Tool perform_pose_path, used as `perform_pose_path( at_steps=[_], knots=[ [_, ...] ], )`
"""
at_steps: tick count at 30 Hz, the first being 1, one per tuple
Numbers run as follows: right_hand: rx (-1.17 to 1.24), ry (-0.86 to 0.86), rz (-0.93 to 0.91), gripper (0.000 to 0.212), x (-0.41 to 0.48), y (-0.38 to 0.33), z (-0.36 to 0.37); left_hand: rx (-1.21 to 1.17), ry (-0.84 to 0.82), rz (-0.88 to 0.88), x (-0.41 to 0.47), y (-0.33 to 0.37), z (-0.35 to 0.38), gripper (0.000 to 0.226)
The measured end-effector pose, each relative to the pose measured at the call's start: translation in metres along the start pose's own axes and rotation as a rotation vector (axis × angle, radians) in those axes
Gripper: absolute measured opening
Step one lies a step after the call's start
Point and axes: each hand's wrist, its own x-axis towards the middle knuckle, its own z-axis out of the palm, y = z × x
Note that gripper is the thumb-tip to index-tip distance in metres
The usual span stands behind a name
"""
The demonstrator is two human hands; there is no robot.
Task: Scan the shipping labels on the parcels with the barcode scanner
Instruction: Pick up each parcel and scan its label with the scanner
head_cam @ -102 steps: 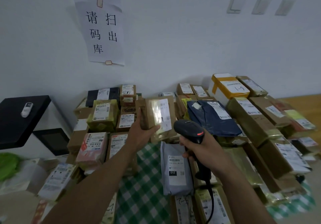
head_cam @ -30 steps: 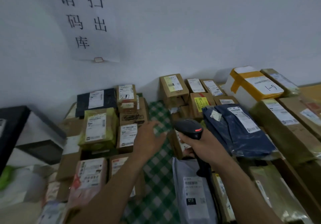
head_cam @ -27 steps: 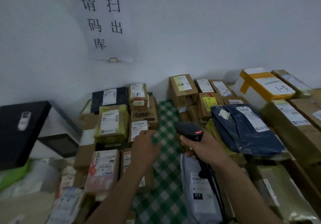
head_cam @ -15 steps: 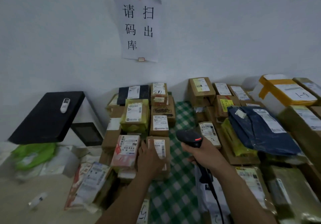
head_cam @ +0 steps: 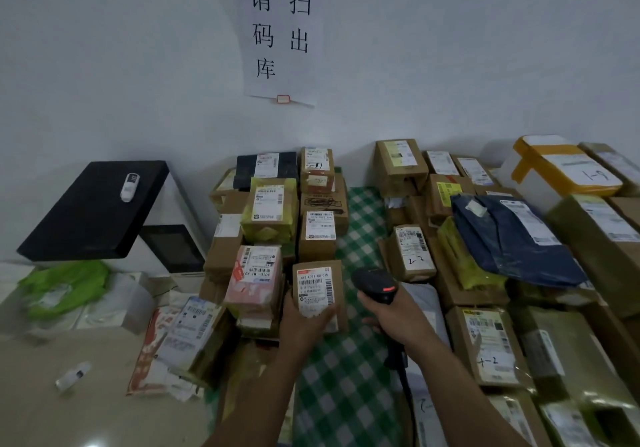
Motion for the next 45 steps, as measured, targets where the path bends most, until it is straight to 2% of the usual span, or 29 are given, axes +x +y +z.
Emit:
perform_pose_path(
  at_steps=[3,8,10,14,16,18,22,28,32,34,37,41,45],
  knots=[
    [0.008,-0.024,-0.028,0.035,-0.003,0.008,0.015,-0.145,-0.022,0.004,-0.014,-0.003,-0.004,0.084],
    [0.147,0.020,-0.111,0.038,-0.013,0.003,0.013,-0.179,-0.045,0.092,-0.032,0.011,-0.001,0.102],
    [0.202,0.031,-0.122,0.042,-0.019,0.001,0.006,-0.184,-0.071,0.086,-0.040,0.019,-0.004,0.101],
    [0.277,0.023,-0.148,0.046,-0.033,-0.004,-0.019,-0.313,-0.195,0.052,-0.059,0.035,-0.009,0.058],
    [0.278,0.019,-0.181,0.046,-0.043,-0.005,-0.032,-0.341,-0.240,0.078,-0.070,0.042,-0.010,0.045],
    [0.286,0.010,-0.199,0.043,-0.051,-0.003,-0.043,-0.334,-0.258,0.099,-0.079,0.044,-0.008,0.050],
    [0.276,0.018,-0.238,0.042,-0.073,0.006,-0.056,-0.301,-0.288,0.115,-0.093,0.040,-0.005,0.083],
    [0.197,0.053,-0.227,0.053,-0.095,0.023,-0.064,-0.264,-0.159,0.184,-0.097,0.037,-0.003,0.087],
    [0.178,-0.019,-0.263,0.031,-0.109,0.016,-0.059,-0.210,-0.095,0.225,-0.095,0.035,-0.013,0.102],
    [0.152,-0.035,-0.285,0.029,-0.113,0.012,-0.055,-0.183,-0.061,0.254,-0.091,0.031,-0.017,0.107],
    [0.091,-0.077,-0.300,0.032,-0.116,0.010,-0.047,-0.112,-0.009,0.297,-0.082,0.021,-0.020,0.111],
    [-0.001,-0.188,-0.308,0.026,-0.123,0.009,-0.036,-0.156,-0.045,0.272,-0.084,0.015,-0.020,0.111],
    [-0.029,-0.206,-0.296,0.024,-0.127,0.010,-0.026,-0.142,-0.036,0.284,-0.086,0.009,-0.018,0.095]
  ],
)
